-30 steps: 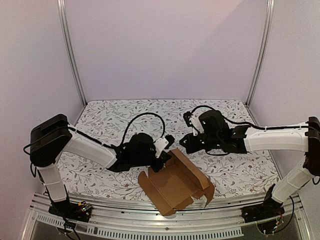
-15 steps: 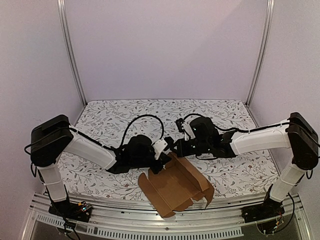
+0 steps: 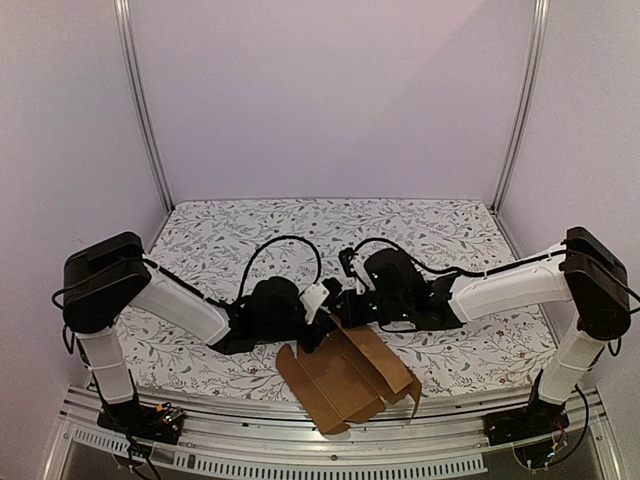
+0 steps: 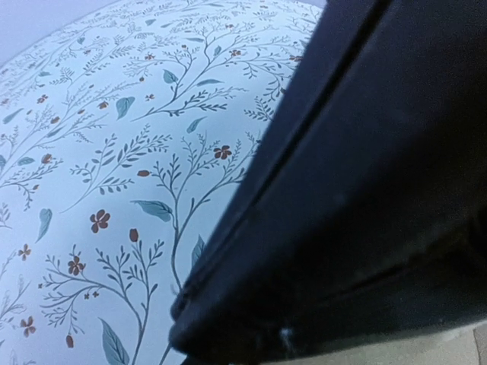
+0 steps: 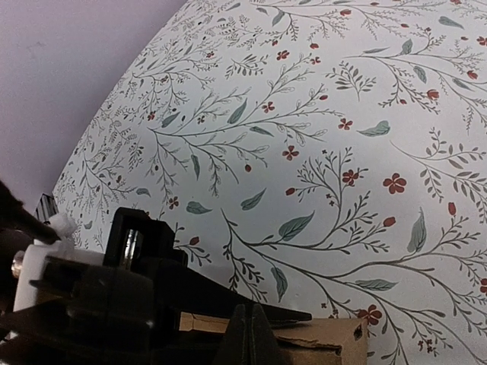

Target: Fold the paper box

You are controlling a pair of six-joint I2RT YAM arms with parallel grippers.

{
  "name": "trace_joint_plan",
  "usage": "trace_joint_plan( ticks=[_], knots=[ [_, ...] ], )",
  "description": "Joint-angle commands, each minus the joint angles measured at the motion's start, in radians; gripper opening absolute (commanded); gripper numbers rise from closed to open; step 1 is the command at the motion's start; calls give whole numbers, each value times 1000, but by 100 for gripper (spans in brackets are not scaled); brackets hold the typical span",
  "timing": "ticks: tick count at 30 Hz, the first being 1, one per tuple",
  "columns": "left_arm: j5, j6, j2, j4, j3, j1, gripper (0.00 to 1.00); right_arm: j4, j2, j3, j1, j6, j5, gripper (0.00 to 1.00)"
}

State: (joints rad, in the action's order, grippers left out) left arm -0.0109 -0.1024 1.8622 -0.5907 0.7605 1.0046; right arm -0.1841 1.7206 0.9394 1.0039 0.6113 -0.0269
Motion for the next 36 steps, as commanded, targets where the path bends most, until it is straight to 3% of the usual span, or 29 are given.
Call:
trace_joint_plan(
  ticks=[1, 18, 21, 23, 36],
  knots=[
    [55, -21, 30, -49, -18, 12, 14, 62, 48, -25, 33, 17, 21, 0],
    [221, -92, 140, -211, 23, 89, 15, 82, 18, -54, 38, 62, 49, 0],
    [241, -106, 157, -232, 31, 97, 10, 78, 5, -68, 37, 75, 48, 0],
    [241, -113, 166, -238, 41, 100, 0, 78, -3, -76, 37, 83, 45, 0],
    [212, -63, 86, -208, -20, 108, 0, 153, -146, -77, 9, 102, 92, 0]
  ],
)
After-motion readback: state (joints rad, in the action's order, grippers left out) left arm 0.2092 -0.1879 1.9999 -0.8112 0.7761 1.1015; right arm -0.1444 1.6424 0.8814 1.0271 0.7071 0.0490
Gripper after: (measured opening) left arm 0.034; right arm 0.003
